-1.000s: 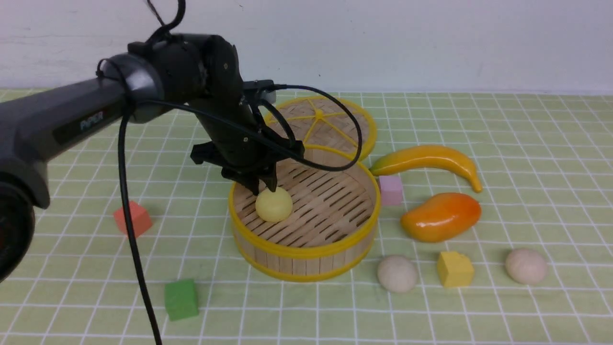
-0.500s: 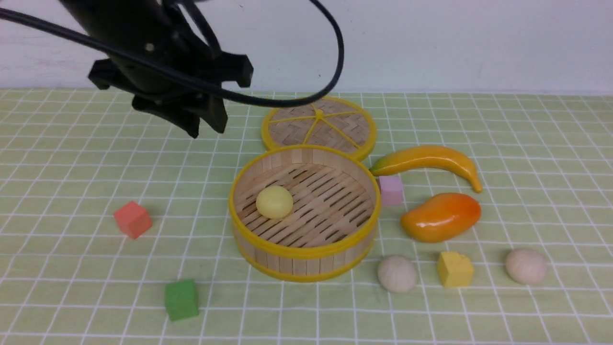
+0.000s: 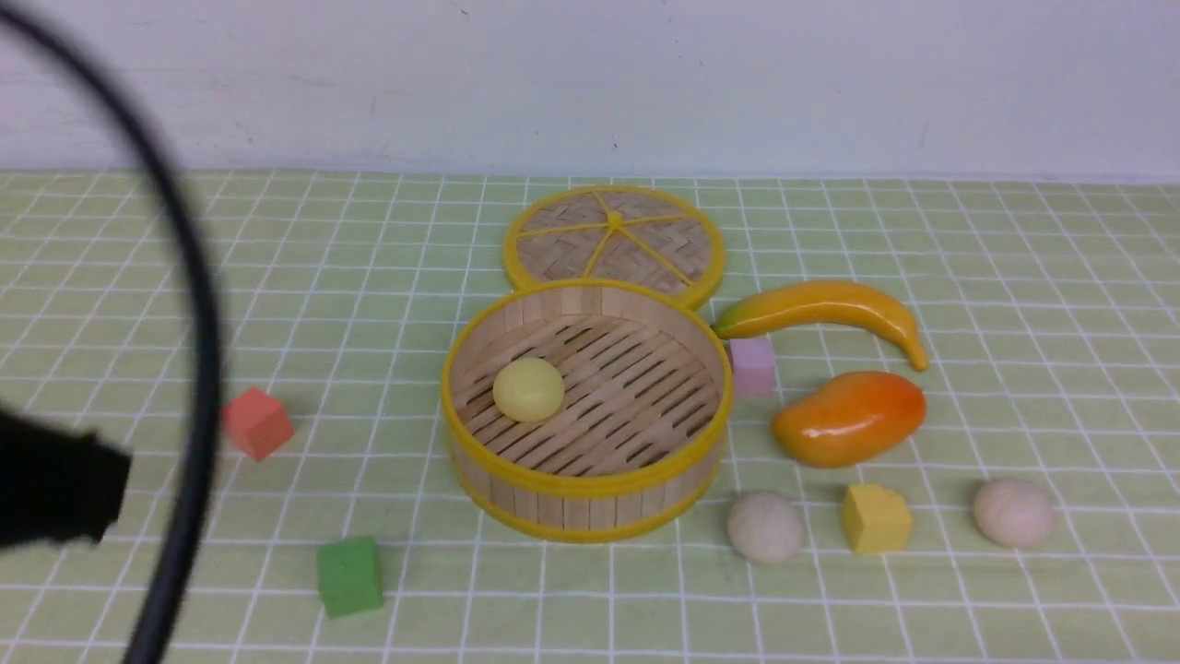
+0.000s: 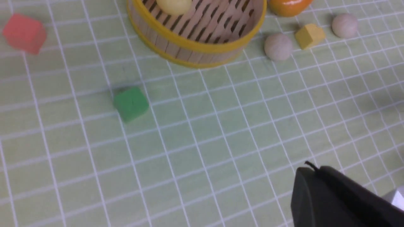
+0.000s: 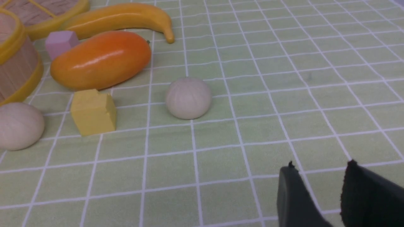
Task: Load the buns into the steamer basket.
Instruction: Use the right arm to grab a steamed stuffed bun
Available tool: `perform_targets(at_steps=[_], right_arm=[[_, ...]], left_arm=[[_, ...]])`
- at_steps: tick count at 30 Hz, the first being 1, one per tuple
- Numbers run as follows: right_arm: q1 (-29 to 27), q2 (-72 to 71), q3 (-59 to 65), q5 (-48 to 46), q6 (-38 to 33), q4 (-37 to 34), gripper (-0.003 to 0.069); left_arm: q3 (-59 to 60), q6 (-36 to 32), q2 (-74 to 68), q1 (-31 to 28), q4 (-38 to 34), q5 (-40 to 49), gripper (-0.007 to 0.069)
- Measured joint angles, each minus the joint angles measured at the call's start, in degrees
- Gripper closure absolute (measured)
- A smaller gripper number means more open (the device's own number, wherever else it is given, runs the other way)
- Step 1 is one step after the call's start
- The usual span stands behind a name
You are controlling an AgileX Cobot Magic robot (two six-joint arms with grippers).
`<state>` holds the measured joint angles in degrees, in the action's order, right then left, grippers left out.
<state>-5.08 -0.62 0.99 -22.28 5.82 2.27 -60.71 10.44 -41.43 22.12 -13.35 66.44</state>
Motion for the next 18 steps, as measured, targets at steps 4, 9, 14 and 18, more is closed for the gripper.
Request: perform_targets(at_steps=[4, 9, 14, 18], right_arm=[[0.0, 0.0, 0.0, 0.0, 0.0, 0.0, 0.0420], [0.0, 0.0, 0.0, 0.0, 0.0, 0.0, 0.0420], [0.0, 0.0, 0.0, 0.0, 0.0, 0.0, 0.0420], [0.0, 0.0, 0.0, 0.0, 0.0, 0.0, 0.0420]], left_arm=[[12.9, 6.8, 11.9, 0.0, 0.0, -4.8, 0.0638], [24.5, 13.7, 25.2, 0.0, 1.1, -9.8, 0.0638], [30.7, 14.8, 37.5, 0.0, 1.8, -10.6, 0.0638], [31.2, 14.9, 41.4, 0.0, 1.5, -9.8, 0.0638]])
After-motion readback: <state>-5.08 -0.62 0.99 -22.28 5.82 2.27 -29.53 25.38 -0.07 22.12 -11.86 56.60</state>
